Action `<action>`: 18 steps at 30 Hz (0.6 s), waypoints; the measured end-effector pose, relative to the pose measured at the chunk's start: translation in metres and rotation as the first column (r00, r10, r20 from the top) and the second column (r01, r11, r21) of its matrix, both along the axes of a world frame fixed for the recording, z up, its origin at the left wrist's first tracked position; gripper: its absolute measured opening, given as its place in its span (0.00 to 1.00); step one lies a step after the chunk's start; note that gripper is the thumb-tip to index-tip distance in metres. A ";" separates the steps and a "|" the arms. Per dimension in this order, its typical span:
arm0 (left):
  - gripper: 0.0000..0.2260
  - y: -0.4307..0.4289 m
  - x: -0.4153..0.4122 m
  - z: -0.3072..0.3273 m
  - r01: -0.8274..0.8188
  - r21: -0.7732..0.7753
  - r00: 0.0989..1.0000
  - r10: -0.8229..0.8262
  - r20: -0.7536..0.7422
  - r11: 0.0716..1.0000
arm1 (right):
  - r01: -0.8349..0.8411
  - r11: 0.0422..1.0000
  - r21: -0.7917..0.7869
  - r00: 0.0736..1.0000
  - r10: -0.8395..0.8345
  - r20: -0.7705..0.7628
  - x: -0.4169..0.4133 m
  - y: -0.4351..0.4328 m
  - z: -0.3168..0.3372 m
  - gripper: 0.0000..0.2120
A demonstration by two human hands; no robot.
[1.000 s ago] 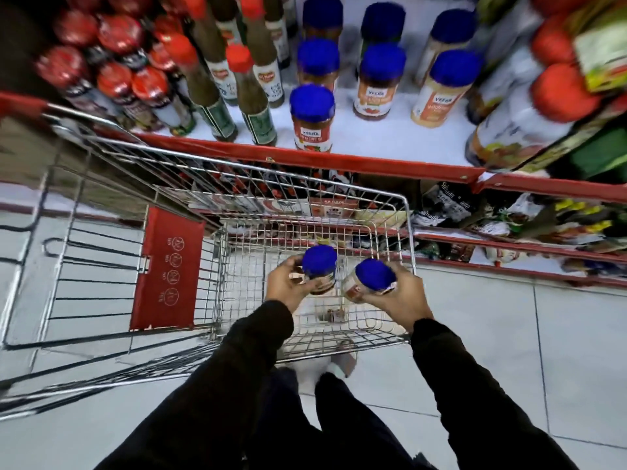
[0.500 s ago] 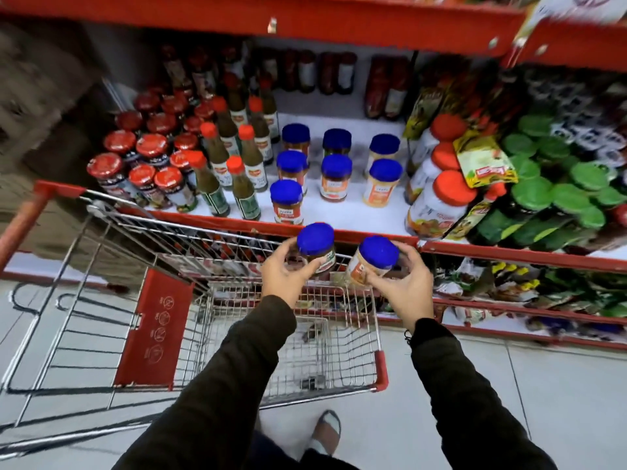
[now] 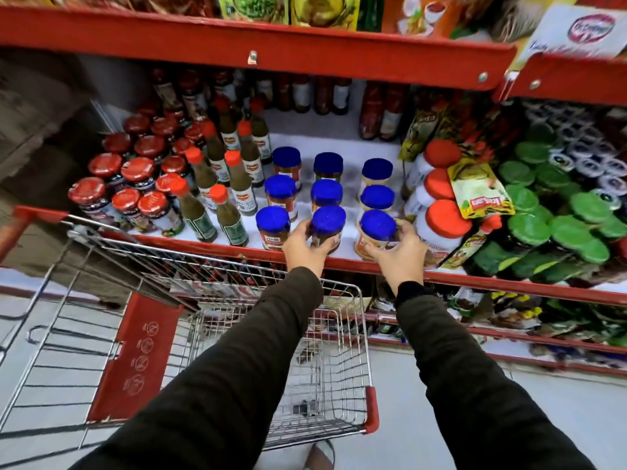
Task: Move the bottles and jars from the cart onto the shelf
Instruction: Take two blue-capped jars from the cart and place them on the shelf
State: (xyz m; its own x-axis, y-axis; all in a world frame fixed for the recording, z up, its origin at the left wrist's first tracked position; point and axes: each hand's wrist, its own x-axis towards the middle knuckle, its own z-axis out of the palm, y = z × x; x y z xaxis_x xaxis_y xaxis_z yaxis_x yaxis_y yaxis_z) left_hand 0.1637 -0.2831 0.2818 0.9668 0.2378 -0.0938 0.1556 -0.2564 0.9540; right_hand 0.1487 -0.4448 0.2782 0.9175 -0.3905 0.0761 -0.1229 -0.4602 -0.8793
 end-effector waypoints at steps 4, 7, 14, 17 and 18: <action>0.25 -0.003 0.004 -0.011 -0.012 0.024 0.999 0.013 -0.048 1.000 | -0.008 0.998 -0.065 0.998 0.004 -0.058 0.004 -0.003 -0.013 0.33; 0.25 -0.003 0.003 -0.014 -0.035 -0.009 0.997 0.034 -0.070 0.999 | -0.033 0.998 -0.047 0.995 0.029 -0.090 0.005 -0.002 -0.012 0.32; 0.28 0.008 -0.016 -0.010 0.010 -0.013 0.999 -0.011 -0.042 1.000 | -0.060 0.997 -0.054 0.997 0.057 -0.059 -0.013 0.012 -0.001 0.41; 0.19 0.024 -0.036 -0.008 -0.011 -0.064 0.998 0.015 0.062 0.998 | -0.018 0.987 -0.162 1.000 0.021 0.016 -0.028 0.028 0.001 0.38; 0.17 0.032 -0.042 -0.006 -0.017 -0.076 0.993 0.026 0.116 0.997 | -0.002 0.976 -0.218 0.999 0.012 0.042 -0.031 0.036 0.002 0.36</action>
State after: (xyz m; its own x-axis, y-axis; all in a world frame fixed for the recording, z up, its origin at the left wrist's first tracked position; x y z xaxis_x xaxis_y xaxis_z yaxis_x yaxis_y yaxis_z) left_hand 0.1213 -0.2509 0.2762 0.9669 0.2550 0.0017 0.0463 -0.1820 0.9822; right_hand 0.1175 -0.4090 0.2804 0.9142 -0.3537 0.1978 -0.0833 -0.6416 -0.7625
